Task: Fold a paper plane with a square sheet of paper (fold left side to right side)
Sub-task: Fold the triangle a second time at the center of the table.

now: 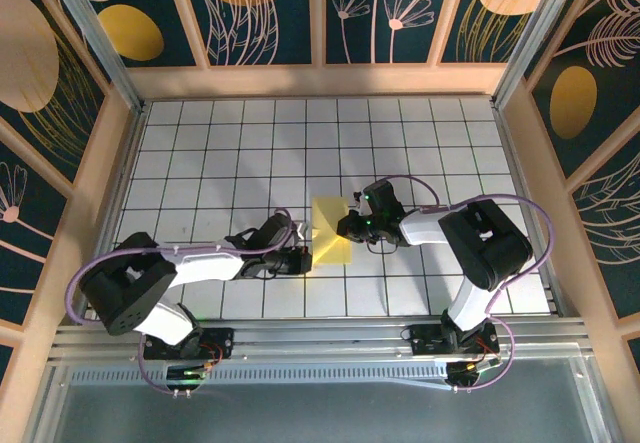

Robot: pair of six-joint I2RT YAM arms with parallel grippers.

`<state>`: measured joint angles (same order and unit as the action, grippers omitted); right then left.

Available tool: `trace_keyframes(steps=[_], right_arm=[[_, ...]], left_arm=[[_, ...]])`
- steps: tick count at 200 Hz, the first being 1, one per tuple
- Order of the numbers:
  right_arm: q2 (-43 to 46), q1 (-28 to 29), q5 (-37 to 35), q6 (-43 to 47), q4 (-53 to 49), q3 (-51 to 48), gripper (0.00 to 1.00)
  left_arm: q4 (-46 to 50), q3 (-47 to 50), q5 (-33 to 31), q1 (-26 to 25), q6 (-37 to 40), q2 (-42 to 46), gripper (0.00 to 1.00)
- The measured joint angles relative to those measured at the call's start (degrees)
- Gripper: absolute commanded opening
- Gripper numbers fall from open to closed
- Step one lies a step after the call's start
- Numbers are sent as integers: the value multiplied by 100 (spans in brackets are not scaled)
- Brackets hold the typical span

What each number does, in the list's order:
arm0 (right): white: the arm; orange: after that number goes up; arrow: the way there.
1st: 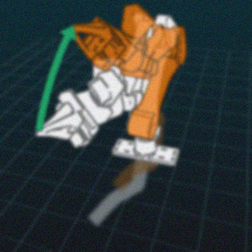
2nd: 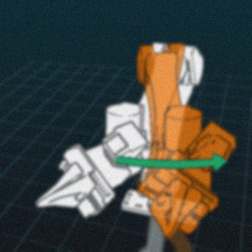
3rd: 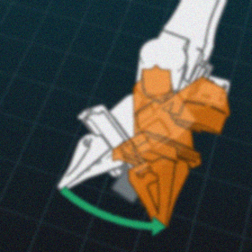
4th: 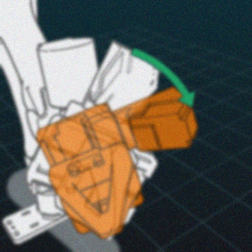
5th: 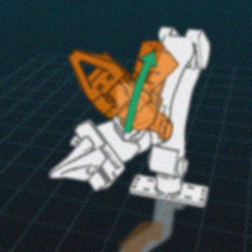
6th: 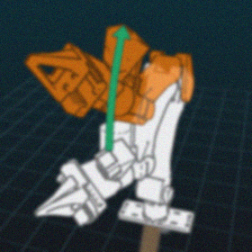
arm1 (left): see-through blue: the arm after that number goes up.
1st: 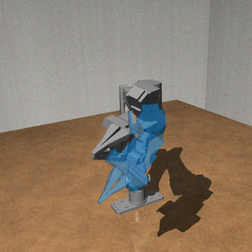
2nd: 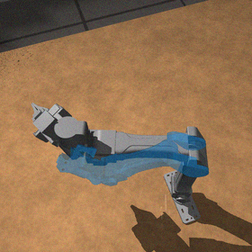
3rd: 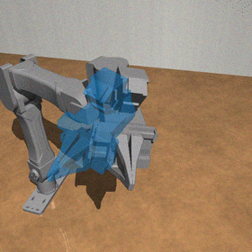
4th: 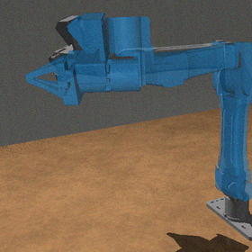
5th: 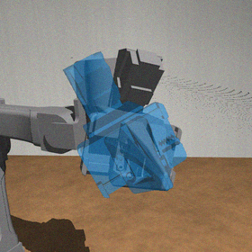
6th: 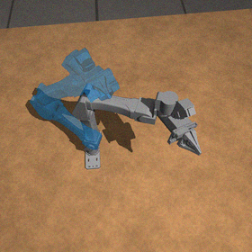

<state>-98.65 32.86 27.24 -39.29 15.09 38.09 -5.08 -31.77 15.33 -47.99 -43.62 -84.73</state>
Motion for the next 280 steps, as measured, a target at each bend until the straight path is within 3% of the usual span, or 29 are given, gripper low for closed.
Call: trace_keyframes(steps=[41,145,280], right_arm=[[0,2,0,0,-31,13,0],[-4,13,0,-4,-26,13,0],[-22,13,7,-2,-11,17,0]], left_arm=[[81,-319,-37,11,4,131,0],[66,-1869,50,35,308,-1792,0],[-61,-1423,48,37,658,-1589,0]])
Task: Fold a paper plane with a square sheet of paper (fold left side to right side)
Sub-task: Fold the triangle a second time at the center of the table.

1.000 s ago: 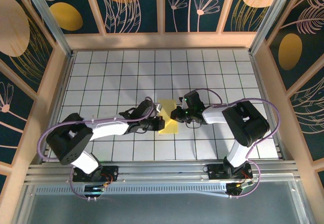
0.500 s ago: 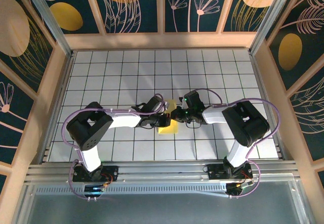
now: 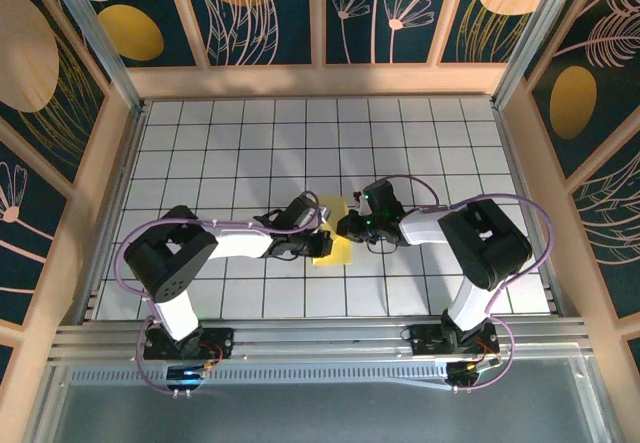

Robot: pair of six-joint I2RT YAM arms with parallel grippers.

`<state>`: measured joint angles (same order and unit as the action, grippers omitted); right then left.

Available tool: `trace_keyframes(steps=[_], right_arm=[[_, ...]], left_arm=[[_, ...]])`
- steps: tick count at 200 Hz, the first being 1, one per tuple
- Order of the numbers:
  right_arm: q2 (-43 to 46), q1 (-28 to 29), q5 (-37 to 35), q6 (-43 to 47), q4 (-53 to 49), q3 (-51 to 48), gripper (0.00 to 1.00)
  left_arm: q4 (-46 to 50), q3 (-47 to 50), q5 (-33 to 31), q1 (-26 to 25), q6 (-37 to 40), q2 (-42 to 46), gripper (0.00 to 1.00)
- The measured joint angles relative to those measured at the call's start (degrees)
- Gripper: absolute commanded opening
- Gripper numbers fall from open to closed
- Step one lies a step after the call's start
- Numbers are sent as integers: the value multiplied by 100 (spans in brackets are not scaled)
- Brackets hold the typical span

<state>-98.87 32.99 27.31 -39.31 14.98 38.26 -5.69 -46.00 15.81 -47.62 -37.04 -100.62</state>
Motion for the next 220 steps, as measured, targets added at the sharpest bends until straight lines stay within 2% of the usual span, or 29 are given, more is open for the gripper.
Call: trace_keyframes(steps=[55,81,105,135,177,220], right_arm=[[2,0,0,0,-22,11,0],[2,0,-4,20,-175,103,0],[28,-2,-83,98,-481,258,20],[483,-28,-352,299,-863,337,40],[1711,-284,-726,444,-986,87,58],[2736,-785,-831,450,-1045,-754,64]], left_arm=[[358,284,-184,0,334,544,0],[507,420,-306,0,455,938,5],[710,435,-592,7,511,1416,27],[715,437,-706,278,319,1853,41],[542,352,-492,667,249,1574,45],[520,-125,-243,671,304,647,46]])
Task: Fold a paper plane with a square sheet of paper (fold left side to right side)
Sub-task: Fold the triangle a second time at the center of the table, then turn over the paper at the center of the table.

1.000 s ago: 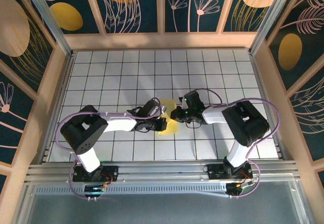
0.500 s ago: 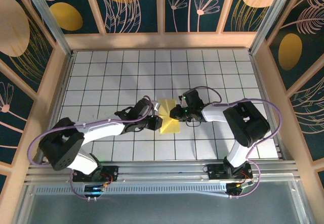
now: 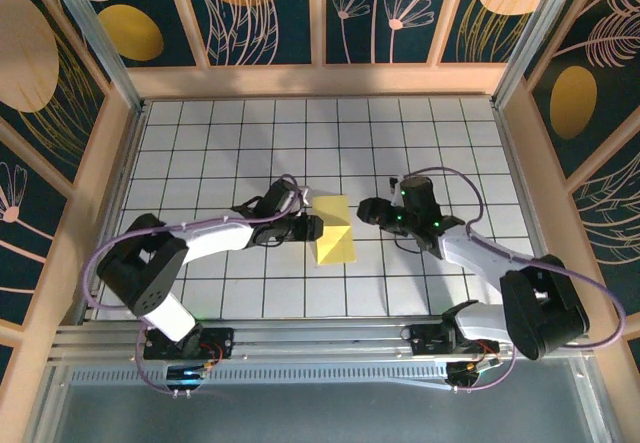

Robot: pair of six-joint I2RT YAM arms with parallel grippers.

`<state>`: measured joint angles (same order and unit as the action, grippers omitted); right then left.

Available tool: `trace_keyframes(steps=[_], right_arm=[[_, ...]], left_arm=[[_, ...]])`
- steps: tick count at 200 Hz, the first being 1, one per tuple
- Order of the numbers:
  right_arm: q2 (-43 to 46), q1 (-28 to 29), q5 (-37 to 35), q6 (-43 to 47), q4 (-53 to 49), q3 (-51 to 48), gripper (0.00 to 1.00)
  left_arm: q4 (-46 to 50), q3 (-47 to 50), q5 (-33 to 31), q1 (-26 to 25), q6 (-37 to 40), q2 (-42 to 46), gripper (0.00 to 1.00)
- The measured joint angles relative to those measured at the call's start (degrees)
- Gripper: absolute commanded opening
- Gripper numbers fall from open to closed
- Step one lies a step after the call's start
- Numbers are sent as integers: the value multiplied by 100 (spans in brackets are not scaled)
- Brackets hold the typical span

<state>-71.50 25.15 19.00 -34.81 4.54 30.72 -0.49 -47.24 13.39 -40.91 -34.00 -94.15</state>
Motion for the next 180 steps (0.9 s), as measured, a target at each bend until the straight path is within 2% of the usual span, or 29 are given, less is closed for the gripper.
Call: trace_keyframes(steps=[24,64,88,126,180], right_arm=[[317,-90,11,9,-144,-245,64],[581,-149,59,96,-291,-385,63],[601,-149,149,151,-310,-424,59],[507,-138,546,122,-33,-555,56],[-286,341,968,-330,1355,-761,54]], left_arm=[[-7,-210,24,0,15,-304,43],[-81,-459,181,0,66,-741,20],[-92,-459,254,0,101,-754,7],[-111,-262,153,0,72,-374,3],[-433,212,-284,0,-157,629,1]])
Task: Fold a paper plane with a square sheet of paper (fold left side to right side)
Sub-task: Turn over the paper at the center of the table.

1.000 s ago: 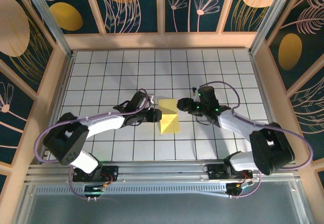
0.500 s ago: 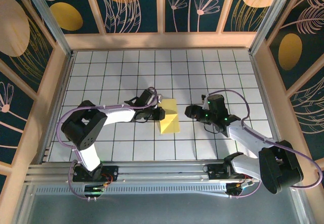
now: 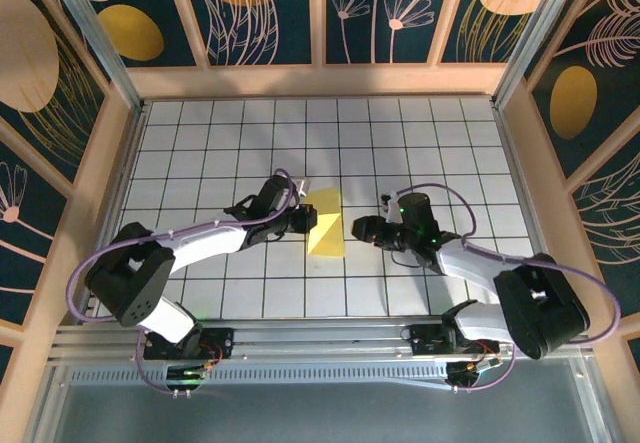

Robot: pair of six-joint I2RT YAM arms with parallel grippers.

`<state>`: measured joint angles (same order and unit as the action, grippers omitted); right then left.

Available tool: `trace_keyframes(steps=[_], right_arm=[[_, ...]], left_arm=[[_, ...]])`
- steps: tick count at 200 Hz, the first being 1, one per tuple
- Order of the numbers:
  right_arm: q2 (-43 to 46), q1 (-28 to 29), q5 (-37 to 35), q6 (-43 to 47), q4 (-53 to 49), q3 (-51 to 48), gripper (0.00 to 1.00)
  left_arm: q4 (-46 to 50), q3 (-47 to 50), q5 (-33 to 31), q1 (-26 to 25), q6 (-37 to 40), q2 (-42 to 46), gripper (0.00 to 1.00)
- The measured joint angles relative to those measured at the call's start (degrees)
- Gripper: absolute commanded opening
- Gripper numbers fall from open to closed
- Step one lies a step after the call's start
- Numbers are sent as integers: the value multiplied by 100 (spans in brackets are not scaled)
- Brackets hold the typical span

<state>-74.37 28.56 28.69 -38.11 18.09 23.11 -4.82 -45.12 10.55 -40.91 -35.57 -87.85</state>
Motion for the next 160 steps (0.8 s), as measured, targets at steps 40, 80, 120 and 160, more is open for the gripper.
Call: trace_keyframes(steps=[40,80,120,160], right_arm=[[-848,332,39,-216,960,144,52],[-1462,463,92,-382,1790,391,50],[-1886,468,87,-520,2302,584,50],[-2243,468,74,-730,2629,654,51]], left_arm=[[-17,175,-166,0,-129,247,1],[-101,280,-208,0,-249,308,1],[-160,369,-205,0,-354,339,1],[-208,389,-205,0,-396,339,1]])
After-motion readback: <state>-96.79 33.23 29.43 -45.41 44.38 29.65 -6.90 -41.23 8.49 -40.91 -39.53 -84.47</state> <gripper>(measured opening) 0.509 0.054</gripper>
